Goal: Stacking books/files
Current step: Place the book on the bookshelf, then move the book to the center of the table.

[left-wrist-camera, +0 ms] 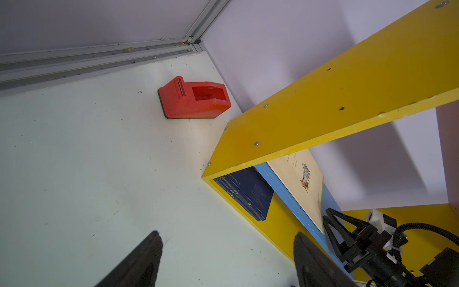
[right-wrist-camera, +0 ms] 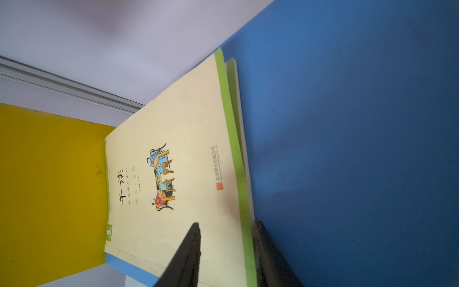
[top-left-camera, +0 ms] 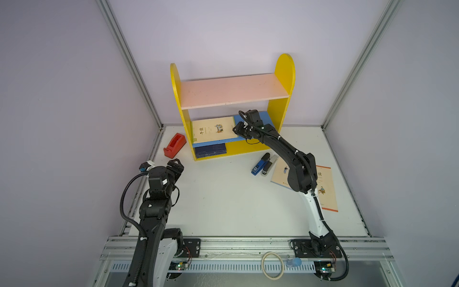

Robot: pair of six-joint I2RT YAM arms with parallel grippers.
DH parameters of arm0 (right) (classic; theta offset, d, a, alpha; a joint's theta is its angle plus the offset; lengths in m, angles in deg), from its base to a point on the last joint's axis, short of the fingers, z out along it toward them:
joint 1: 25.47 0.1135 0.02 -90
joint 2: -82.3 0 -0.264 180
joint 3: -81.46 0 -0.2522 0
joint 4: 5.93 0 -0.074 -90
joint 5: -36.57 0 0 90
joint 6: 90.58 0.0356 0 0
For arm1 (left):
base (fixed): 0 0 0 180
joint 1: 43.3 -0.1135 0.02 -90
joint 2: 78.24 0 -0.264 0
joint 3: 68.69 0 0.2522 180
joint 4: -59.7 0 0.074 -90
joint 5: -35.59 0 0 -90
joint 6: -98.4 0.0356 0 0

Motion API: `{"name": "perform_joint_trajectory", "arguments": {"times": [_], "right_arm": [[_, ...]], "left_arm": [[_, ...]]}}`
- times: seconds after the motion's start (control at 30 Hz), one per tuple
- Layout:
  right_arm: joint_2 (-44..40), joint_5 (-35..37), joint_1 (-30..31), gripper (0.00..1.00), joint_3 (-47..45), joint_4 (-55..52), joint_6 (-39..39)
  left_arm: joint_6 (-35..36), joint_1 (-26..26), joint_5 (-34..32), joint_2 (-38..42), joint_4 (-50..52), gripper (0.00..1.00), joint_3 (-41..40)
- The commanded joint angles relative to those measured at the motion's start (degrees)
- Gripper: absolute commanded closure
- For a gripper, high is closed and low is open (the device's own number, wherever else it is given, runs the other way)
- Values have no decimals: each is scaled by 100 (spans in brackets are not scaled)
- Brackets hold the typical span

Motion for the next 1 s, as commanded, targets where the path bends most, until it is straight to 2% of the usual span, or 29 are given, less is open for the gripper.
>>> {"name": "perform_joint_trajectory", "arguments": {"times": [0.0, 0.2, 0.33, 0.5, 0.7, 0.8, 0.97], "right_arm": [[-693, 269, 62, 62, -666, -472, -237], [-3225, 1101, -61, 52, -3549, 501, -457], [-4809, 1086, -442, 51, -5658, 1288, -82], [-6491, 1323, -966, 50, -7726, 1592, 313], [-8145, 1979, -1488, 45, -9337, 1147, 617], [-8739, 2028, -1719, 43, -9832, 980, 677], [-8945, 1722, -1839, 43, -10261, 859, 697]], "left_arm": [[13, -10, 55, -37, -53, 14, 39], [-37, -11, 167, -96, -112, 14, 24], [-57, -10, 229, -130, -120, 14, 23], [-60, -1, 249, -97, -111, 14, 23], [-92, 19, 361, -145, -187, 14, 6], [-65, 41, 437, -224, -227, 14, 37], [9, 82, 615, -406, -356, 14, 97]]}}
